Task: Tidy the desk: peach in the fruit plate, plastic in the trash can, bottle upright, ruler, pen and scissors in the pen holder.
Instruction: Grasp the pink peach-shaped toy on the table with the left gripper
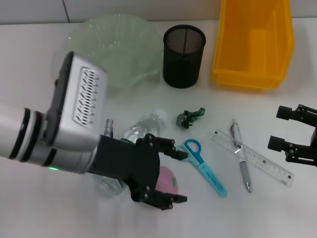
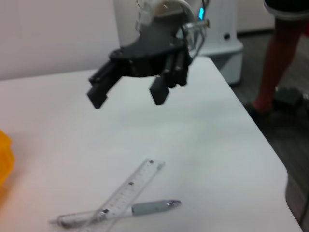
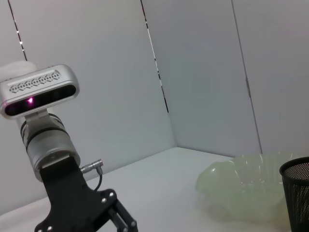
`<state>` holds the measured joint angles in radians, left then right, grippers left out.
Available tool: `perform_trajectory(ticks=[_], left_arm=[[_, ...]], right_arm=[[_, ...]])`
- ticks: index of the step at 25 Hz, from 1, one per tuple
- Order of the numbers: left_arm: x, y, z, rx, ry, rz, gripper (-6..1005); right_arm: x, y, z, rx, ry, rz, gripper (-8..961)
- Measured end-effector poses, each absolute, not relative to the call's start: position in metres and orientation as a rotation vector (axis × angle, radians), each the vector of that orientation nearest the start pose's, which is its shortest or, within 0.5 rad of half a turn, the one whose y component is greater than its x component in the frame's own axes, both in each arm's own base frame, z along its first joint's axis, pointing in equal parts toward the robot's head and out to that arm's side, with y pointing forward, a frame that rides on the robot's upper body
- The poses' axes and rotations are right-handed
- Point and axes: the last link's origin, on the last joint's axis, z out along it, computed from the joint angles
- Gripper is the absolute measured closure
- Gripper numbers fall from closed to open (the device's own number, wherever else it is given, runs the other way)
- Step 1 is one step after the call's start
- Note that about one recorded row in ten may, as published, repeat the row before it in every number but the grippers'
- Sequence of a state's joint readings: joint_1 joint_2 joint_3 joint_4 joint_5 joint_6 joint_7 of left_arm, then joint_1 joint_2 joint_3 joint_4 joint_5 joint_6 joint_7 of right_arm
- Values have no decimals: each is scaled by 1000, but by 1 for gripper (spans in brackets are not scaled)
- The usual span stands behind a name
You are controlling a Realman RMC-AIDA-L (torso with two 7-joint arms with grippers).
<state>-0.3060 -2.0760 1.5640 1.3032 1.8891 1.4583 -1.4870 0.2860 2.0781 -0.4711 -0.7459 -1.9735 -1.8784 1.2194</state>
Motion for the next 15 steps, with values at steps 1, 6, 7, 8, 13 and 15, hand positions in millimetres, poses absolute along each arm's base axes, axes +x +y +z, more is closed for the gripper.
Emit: perform_trajectory(ticks=[1, 6, 7, 8, 13, 15], left_arm=[[-170, 270, -53, -3144, 249, -201, 200], [-170, 273, -62, -3154, 311, -17, 236], [-170, 273, -62, -3154, 311, -17, 244], [-169, 274, -63, -3154, 318, -7, 251], [-170, 278, -67, -3135, 327, 30, 287], [-173, 279, -70, -3136, 323, 47, 302]], right_arm=[[311, 243, 46, -2588, 563, 913, 117], [311, 242, 46, -2587, 567, 916, 117], [311, 242, 46, -2587, 567, 916, 117], [311, 242, 46, -2587, 567, 916, 117], [311, 242, 46, -2587, 567, 916, 118], [311, 242, 46, -2587, 567, 916, 118]])
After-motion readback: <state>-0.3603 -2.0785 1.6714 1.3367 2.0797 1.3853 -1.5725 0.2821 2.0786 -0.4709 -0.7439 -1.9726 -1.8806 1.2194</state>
